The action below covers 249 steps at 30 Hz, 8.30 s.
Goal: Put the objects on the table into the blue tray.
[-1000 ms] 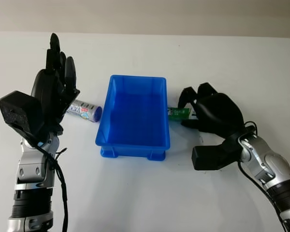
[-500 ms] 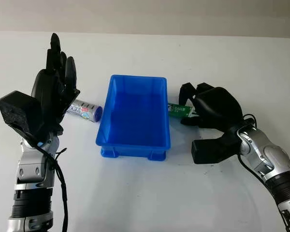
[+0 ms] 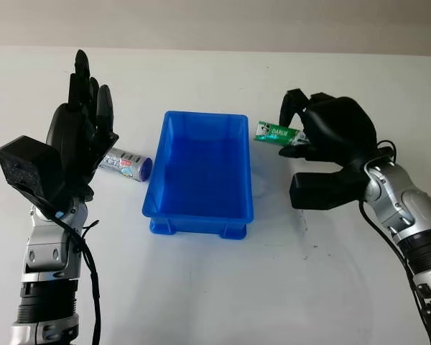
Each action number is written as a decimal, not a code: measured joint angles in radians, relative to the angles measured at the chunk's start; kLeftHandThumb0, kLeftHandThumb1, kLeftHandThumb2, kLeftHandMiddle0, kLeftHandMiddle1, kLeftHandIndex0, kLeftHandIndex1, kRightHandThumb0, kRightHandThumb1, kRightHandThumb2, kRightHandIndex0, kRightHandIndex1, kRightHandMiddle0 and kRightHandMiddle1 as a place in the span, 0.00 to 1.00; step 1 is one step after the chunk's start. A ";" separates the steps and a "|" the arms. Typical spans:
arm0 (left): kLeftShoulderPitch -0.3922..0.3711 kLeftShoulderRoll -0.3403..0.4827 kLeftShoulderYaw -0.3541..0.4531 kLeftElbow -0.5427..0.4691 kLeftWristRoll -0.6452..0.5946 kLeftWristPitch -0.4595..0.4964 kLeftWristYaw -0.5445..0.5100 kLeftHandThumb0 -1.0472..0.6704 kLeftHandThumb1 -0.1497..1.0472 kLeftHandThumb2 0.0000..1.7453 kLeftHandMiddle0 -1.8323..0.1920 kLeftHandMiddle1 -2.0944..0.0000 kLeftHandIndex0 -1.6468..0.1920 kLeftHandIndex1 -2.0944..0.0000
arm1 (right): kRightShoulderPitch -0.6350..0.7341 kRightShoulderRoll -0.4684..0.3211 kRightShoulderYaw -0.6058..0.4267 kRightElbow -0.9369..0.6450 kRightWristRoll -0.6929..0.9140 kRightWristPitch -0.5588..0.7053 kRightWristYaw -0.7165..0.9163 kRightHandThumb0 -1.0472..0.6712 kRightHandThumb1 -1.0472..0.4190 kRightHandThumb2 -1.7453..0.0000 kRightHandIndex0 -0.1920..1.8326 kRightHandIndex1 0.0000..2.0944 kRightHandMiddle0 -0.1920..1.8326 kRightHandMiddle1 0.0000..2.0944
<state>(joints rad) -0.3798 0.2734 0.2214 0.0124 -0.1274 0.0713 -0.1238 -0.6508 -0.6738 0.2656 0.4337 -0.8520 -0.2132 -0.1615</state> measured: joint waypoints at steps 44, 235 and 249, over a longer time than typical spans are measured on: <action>-0.007 -0.003 -0.003 -0.012 0.022 0.009 0.039 0.15 1.00 0.39 1.00 1.00 1.00 1.00 | -0.212 0.244 0.109 -0.021 0.156 -0.174 0.281 0.37 0.01 0.97 0.54 1.00 0.41 1.00; -0.280 0.399 -0.419 -0.027 0.677 -0.316 -0.232 0.35 1.00 0.19 0.44 0.00 0.63 0.00 | 0.151 0.363 -0.428 -0.362 1.061 0.498 0.447 0.19 0.00 0.60 0.00 0.00 0.00 0.00; -0.253 0.374 -0.447 -0.036 0.773 -0.285 -0.301 0.36 1.00 0.19 0.42 0.00 0.64 0.00 | 0.151 0.364 -0.428 -0.362 1.061 0.498 0.445 0.19 0.00 0.61 0.00 0.00 0.00 0.00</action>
<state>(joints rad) -0.6330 0.6478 -0.2255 -0.0237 0.6457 -0.2133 -0.4251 -0.4998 -0.3102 -0.1623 0.0717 0.2094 0.2844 0.2832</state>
